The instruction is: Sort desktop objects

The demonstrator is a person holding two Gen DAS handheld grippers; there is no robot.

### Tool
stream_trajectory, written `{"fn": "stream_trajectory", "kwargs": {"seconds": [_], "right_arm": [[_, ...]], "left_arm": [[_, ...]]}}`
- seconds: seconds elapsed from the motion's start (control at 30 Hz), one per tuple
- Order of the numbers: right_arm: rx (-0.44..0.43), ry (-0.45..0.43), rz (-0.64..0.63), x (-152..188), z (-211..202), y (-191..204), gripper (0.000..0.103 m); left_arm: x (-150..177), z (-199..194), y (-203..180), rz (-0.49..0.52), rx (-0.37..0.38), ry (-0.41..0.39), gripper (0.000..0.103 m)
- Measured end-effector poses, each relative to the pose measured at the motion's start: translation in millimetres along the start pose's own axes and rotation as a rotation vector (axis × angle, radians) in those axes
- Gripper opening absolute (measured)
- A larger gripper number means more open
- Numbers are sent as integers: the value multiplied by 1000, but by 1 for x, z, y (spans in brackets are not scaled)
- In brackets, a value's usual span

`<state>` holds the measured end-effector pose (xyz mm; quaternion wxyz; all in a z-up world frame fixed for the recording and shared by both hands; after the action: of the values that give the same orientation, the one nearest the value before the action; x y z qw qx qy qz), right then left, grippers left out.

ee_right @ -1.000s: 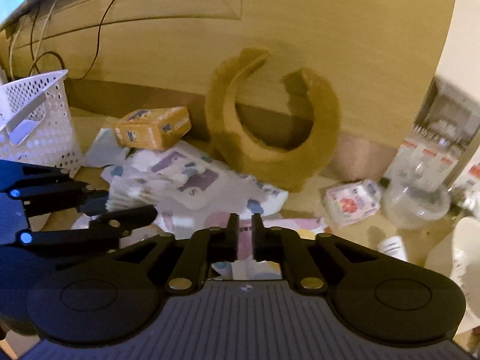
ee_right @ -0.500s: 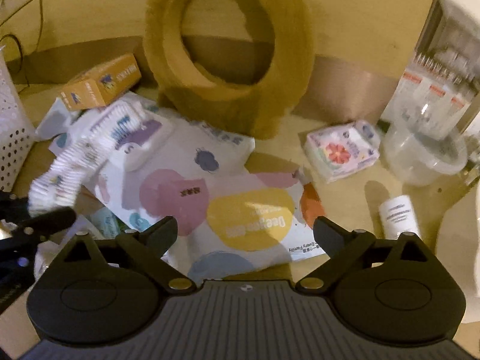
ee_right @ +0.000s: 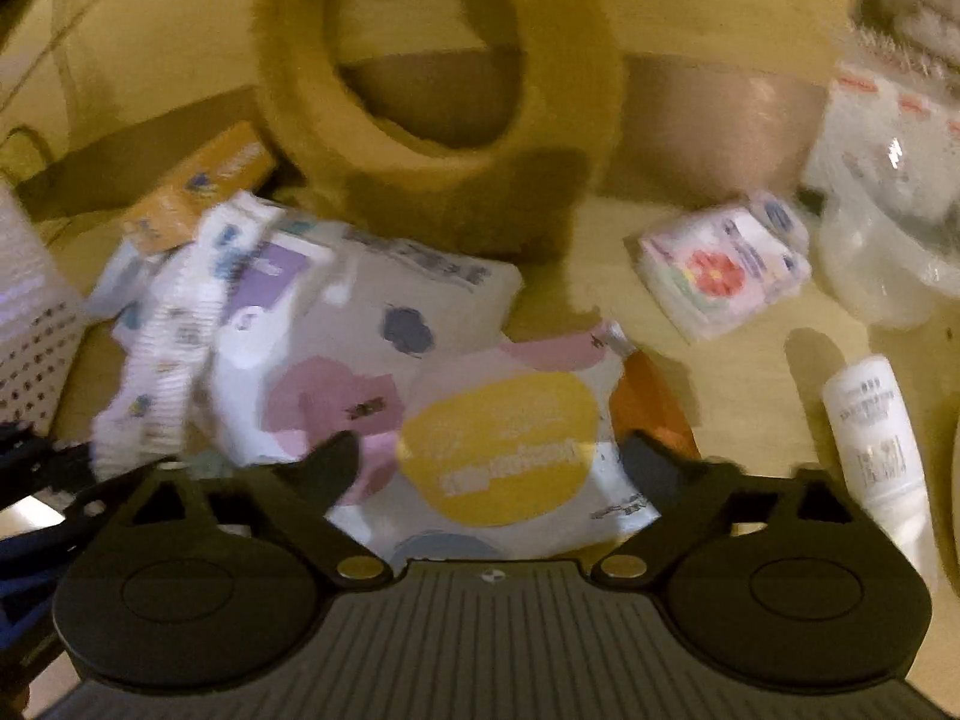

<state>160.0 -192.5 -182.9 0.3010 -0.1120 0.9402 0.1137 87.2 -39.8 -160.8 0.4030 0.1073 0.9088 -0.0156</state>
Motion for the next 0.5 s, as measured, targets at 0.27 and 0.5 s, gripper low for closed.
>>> {"fn": "stream_trajectory", "kwargs": {"seconds": [0.27, 0.5], "right_arm": [[-58, -23, -144, -2, -21, 47, 6], [94, -207, -312, 12, -55, 67, 97]], "left_arm": [[-2, 0, -6, -4, -4, -2, 14], [4, -3, -5, 14, -4, -1, 17]]}}
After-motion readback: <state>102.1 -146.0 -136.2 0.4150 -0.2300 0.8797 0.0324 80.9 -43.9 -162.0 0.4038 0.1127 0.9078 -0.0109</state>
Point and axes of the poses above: each gripper's, at about its wrist camera, not at the fingertips, and z roughly the way its jaws point, y to its left, x to its underside, the point moved 7 cm from there along z, roughly the way its jaws point, and after that the axes turned 2 degrees about -y, right-handed, at the moved point
